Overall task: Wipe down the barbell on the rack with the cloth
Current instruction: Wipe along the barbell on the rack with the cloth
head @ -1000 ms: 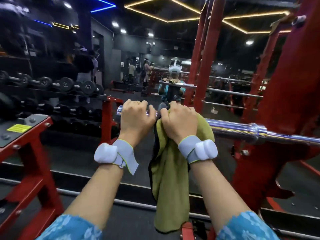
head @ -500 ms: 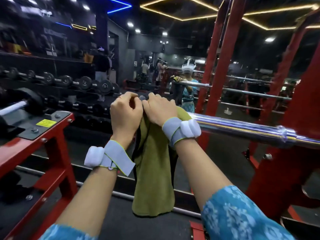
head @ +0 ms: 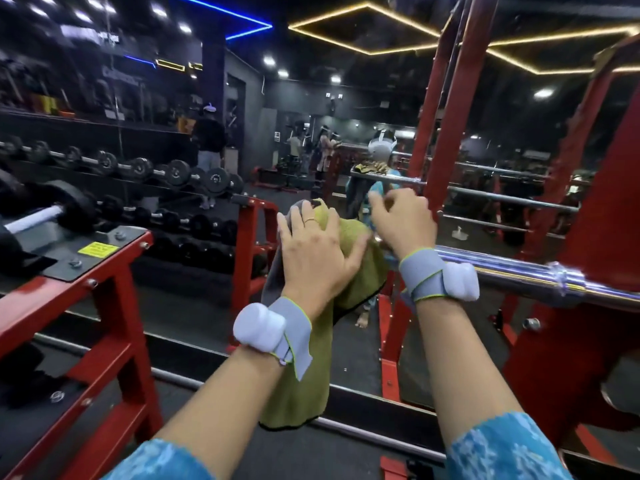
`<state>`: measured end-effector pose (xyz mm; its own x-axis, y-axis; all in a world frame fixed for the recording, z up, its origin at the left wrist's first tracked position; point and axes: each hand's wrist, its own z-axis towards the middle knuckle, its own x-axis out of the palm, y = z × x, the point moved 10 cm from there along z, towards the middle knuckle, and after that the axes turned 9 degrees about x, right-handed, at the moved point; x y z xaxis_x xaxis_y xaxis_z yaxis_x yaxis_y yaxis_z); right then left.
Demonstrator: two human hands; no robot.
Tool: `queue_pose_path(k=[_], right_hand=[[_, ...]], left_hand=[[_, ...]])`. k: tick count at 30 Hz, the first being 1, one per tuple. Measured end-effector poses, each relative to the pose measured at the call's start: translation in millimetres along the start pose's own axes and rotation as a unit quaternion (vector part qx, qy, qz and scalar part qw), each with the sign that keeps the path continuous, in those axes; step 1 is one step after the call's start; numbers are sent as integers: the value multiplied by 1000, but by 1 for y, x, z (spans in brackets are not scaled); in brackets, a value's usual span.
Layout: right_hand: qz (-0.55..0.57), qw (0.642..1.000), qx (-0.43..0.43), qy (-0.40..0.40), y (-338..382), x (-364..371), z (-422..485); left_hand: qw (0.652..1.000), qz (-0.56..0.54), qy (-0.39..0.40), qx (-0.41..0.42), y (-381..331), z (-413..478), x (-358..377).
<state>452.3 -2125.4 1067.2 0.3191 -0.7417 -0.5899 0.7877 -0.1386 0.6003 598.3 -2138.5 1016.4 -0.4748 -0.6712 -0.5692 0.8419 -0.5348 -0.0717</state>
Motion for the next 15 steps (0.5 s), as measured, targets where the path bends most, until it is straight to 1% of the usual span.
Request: queue_pose_path(k=[1,3,4,6,9,11,12,13,15], right_hand=[[-48,998,22,-26,-12,-10,0],[-113,992,41,-33,-28,-17,1],[-134,990,38,-28,-30,-15,-1],[-156,987,20,-25,-28,-12,-2],[-163,986,11,-22,-27,-11,-5],[-170,985,6,-23,-26,-11,-6],[-173,985,2,-25,-26,-10,-7],[-174,984,0,-27,-26,-10,-7],[-176,984,-3,-29,-25,-9,-8]], left_hand=[[999,32,17,0,-1,2,1],[997,68,26,1,-3,13,-1],[996,78,44,-3,-2,19,-3],[991,77,104,-20,5,35,2],[984,20,174,-26,19,56,16],[970,-19,235,-55,37,61,25],[963,-45,253,-74,47,61,28],[959,-71,258,-92,54,61,31],[967,-76,218,-109,60,54,25]])
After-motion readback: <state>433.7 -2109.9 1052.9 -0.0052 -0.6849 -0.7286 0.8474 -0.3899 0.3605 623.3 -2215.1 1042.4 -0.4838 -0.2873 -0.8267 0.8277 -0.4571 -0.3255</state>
